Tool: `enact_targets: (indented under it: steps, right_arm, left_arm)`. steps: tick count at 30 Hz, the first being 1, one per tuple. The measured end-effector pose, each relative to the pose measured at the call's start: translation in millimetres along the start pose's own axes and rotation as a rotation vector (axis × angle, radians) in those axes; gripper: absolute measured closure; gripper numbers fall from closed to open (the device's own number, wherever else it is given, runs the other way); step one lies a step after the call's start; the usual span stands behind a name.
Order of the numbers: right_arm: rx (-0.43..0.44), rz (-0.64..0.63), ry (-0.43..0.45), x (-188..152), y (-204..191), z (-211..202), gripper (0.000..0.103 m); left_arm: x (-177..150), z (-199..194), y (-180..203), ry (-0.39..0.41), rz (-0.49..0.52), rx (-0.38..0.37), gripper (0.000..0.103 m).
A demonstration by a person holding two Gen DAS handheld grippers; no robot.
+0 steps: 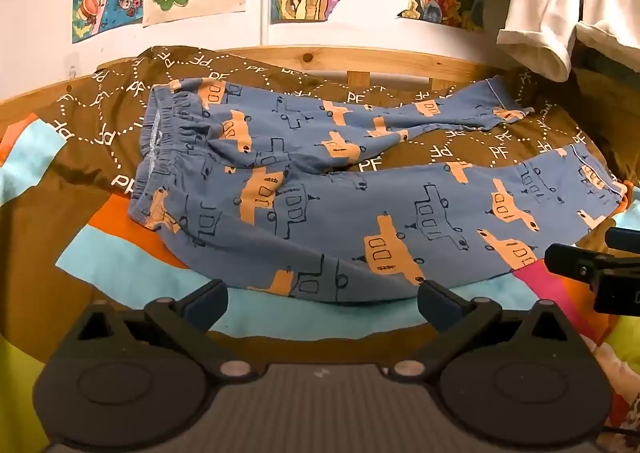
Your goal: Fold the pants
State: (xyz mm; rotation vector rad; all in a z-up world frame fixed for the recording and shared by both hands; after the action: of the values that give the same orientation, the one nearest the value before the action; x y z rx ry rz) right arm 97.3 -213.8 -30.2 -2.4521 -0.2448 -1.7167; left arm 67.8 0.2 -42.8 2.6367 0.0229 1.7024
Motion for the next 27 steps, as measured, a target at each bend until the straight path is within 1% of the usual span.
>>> enact_targets:
  steps: [5, 10, 12, 27]
  right_arm:
    - [0.003, 0.005, -0.002, -0.6, 0.1, 0.7, 0.001]
    - [0.005, 0.010, -0.003, 0.4, 0.0, 0.0, 0.001]
    - [0.006, 0.013, -0.004, -1.4, 2.2, 2.1, 0.001]
    - [0.009, 0.020, -0.013, -3.0, -1.2, 1.9, 0.001]
  left_arm:
    - [3.4, 2.3, 0.7, -0.004, 0.000, 0.002, 0.000]
    - [8.8, 8.0, -7.2, -0.009, -0.013, 0.009, 0.000]
    - [1.3, -0.2, 0.6, 0.006, 0.012, 0.010, 0.000]
    - [-0.8, 1.1, -0.6, 0.000, 0.014, 0.016, 0.000]
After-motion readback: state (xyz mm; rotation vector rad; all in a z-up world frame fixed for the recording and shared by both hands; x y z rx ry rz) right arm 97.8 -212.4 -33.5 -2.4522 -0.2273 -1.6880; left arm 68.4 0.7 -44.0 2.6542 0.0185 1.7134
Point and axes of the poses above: each gripper's, at about its wrist camera, not at the fingertips, and z roughly the way its jaws point, y to its right, x to its top, the point moved 8 cm from there along z, roughly the way its jaws point, and after that the axes turned 8 degrees about y, right-handed, at the moved point
